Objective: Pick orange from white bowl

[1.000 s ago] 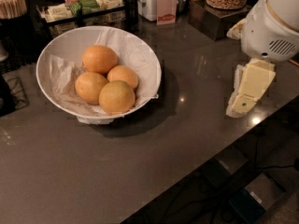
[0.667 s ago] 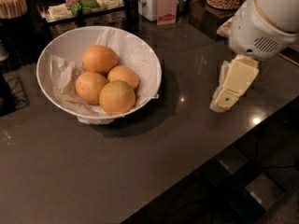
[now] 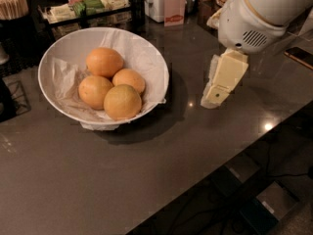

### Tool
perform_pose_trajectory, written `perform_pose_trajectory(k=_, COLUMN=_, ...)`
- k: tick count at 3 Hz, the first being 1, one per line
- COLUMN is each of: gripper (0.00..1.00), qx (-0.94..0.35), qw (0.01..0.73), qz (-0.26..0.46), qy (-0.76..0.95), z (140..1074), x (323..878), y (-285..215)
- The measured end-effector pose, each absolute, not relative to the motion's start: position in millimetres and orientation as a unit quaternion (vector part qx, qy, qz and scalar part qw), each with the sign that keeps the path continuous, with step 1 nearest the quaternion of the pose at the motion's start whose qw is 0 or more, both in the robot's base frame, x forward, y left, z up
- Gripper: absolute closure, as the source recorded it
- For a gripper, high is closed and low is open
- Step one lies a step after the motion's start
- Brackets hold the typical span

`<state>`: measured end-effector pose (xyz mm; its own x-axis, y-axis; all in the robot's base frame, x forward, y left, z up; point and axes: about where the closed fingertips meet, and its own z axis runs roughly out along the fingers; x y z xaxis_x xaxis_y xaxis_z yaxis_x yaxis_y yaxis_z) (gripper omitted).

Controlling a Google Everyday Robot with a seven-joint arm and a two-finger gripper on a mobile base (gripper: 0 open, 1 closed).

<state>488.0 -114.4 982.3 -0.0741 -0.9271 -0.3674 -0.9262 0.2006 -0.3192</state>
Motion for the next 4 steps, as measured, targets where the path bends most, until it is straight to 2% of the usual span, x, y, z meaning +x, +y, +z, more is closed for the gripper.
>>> perform_pose_trajectory(k=4, gripper=0.00, qx=-0.598, qw=0.296, qz=0.040, qy=0.743, z=988, x=500, y=-88)
